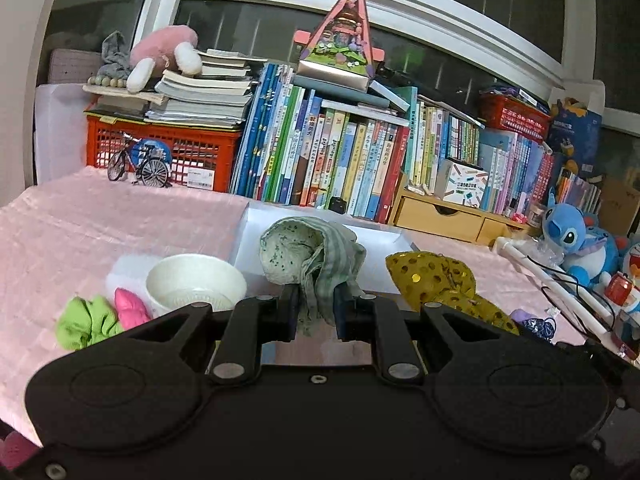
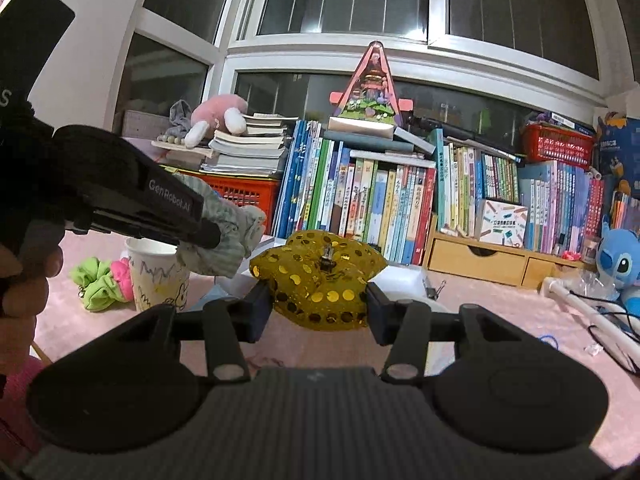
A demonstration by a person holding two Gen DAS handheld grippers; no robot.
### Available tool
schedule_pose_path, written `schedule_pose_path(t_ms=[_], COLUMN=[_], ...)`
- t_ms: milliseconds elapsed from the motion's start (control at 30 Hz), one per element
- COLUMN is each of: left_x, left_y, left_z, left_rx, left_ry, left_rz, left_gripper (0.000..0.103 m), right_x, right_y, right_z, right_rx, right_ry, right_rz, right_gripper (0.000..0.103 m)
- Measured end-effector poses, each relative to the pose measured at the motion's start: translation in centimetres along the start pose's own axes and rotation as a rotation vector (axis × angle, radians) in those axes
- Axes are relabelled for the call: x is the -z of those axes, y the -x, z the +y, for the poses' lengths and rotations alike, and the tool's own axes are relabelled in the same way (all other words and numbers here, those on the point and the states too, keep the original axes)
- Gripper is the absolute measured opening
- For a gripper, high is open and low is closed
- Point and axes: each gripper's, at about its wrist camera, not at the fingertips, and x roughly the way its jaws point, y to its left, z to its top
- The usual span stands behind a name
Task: Organize soft objects
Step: 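Carry the cloth with the left tool while the right tool carries the bow over the white tray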
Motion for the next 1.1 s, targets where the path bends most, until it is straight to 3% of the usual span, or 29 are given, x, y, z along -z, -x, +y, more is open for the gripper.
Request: schedule_pose_path(t_ms=[633, 1100], left_x=[-6.1, -10.5], left_y=[-6.9, -12.7], left_z=[-2.2, -3.7], left_rx=[0.005, -0.013], left_ry=[-0.116, -0.155], left_rz=[0.092, 0.14], left_gripper=[0.016, 0.016], right_x=[-3.7, -6.9], right_y=[-5.6, -10.9], right_z=[-6.3, -8.9], right_rx=[-0.016, -0.041], right_ry=[-0.167, -0.153], right_rz=[0.1, 0.174], right_gripper=[0.053, 0.054])
